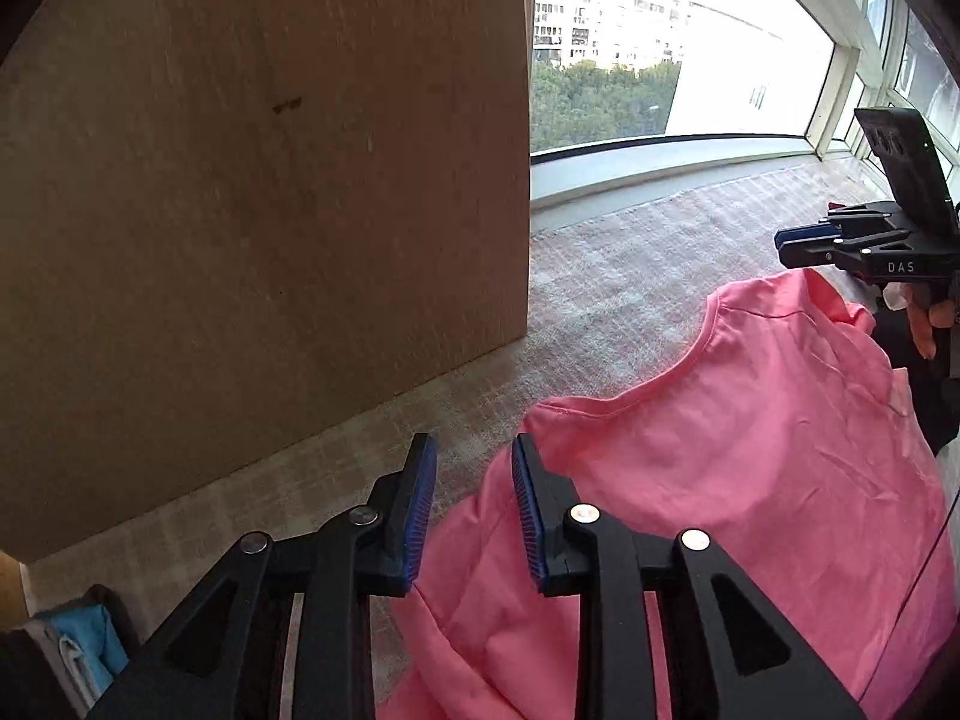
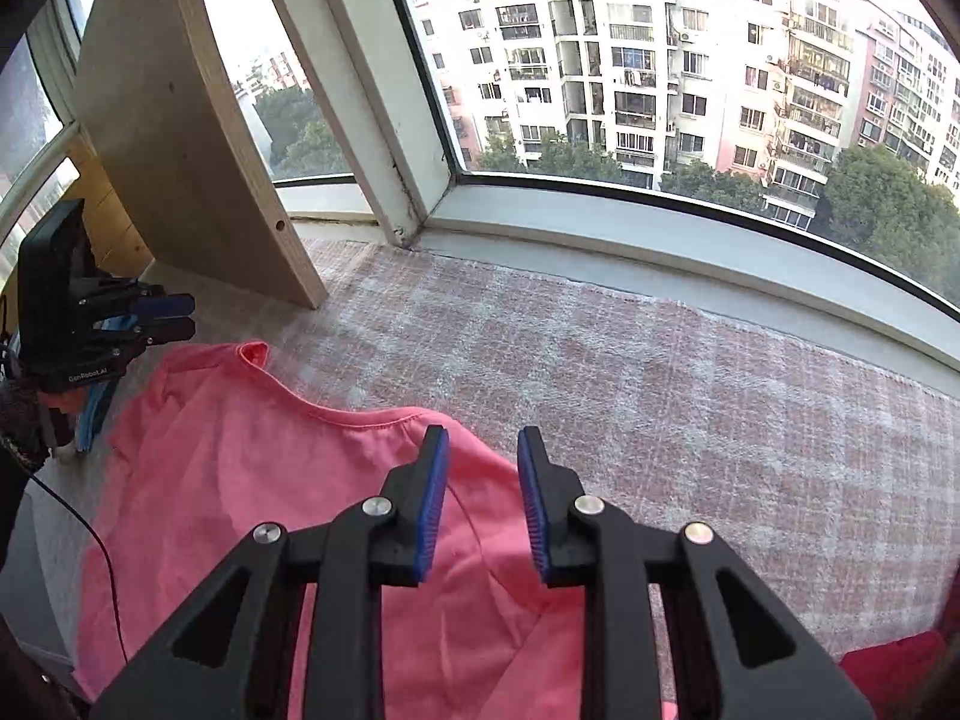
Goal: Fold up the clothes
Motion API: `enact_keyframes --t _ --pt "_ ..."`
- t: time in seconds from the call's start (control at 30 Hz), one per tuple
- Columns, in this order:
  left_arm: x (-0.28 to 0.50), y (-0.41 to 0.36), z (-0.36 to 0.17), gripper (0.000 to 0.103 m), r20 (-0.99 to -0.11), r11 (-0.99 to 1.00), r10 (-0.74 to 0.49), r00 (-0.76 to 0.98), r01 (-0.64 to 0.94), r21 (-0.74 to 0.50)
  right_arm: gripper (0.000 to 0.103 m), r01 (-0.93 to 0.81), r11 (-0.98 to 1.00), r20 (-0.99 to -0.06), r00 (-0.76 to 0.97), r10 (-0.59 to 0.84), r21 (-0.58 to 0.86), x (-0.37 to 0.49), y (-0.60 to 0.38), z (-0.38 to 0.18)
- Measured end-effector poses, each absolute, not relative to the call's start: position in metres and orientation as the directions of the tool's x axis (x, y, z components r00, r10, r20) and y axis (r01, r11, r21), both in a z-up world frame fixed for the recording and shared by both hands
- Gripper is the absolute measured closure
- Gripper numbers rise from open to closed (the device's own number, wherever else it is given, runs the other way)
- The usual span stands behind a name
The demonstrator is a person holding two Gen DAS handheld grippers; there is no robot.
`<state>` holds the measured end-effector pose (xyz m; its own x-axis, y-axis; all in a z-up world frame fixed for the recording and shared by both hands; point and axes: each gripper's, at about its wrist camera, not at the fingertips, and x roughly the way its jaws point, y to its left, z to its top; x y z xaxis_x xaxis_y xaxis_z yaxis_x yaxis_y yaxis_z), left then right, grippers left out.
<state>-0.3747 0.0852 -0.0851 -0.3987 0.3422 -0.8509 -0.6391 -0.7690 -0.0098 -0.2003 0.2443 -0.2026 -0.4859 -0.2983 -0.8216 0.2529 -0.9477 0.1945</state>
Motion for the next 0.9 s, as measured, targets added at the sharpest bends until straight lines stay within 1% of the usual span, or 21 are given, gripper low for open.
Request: enact_keyframes --t 0.1,0.2,0.23,0.3,0.37,0.47,0.53,0.67,0.73,0.77,0.83,0.9 --pt "-0.361 0.084 -0.093 0.078 -0.875 -0.716 0.354 -0.331 -0.698 -0.025 0.079 0.336 -0.919 -0.850 -0.404 -0.338 0.206 -0.196 0.221 -0.215" --pt "-0.348 0.068 -0.097 0.076 -0.898 -0.722 0.284 -0.335 -0.691 0.030 0.079 0.292 -0.948 -0.875 -0.418 -0.243 0.124 -0.197 0.227 -0.222" --pt "-0.345 0.054 -0.094 0.076 -0.898 -0.744 0.262 -0.354 -0.667 0.047 0.082 0.277 -0.956 -0.882 -0.422 -0.211 0.096 -0.198 0.228 -0.224" --pt "-0.339 0.026 -0.090 0.074 -0.902 -0.776 0.229 -0.367 -0.628 0.058 0.081 0.251 -0.967 -0.888 -0.432 -0.157 0.048 -0.198 0.231 -0.226" --pt "-0.334 -0.001 -0.091 0.063 -0.913 -0.799 0.206 -0.352 -0.600 0.051 0.080 0.282 -0.956 -0.873 -0.445 -0.201 0.077 -0.196 0.223 -0.214" --pt "-0.334 -0.024 -0.101 0.063 -0.928 -0.824 0.185 -0.323 -0.565 0.032 0.079 0.362 -0.923 -0.858 -0.424 -0.290 0.134 -0.203 0.190 -0.205" --pt "-0.336 -0.035 -0.108 0.063 -0.937 -0.839 0.177 -0.303 -0.544 0.017 0.077 0.410 -0.901 -0.851 -0.413 -0.325 0.145 -0.211 0.161 -0.204" --pt "-0.332 -0.032 -0.117 0.063 -0.934 -0.814 0.261 -0.244 -0.576 -0.077 0.070 0.496 -0.859 -0.850 -0.394 -0.351 0.124 -0.229 0.107 -0.207" --pt "-0.328 -0.027 -0.120 0.063 -0.931 -0.793 0.294 -0.217 -0.598 -0.111 0.062 0.527 -0.840 -0.851 -0.378 -0.364 0.125 -0.239 0.087 -0.210" --pt "-0.326 -0.023 -0.121 0.063 -0.930 -0.780 0.306 -0.204 -0.613 -0.123 0.060 0.539 -0.833 -0.854 -0.370 -0.365 0.123 -0.244 0.079 -0.212" --pt "-0.321 -0.015 -0.124 0.063 -0.931 -0.756 0.317 -0.183 -0.642 -0.131 0.060 0.556 -0.824 -0.864 -0.356 -0.357 0.111 -0.253 0.064 -0.218" --pt "-0.318 -0.010 -0.125 0.068 -0.928 -0.746 0.318 -0.196 -0.655 -0.118 0.060 0.569 -0.816 -0.875 -0.343 -0.343 0.097 -0.260 0.051 -0.224"
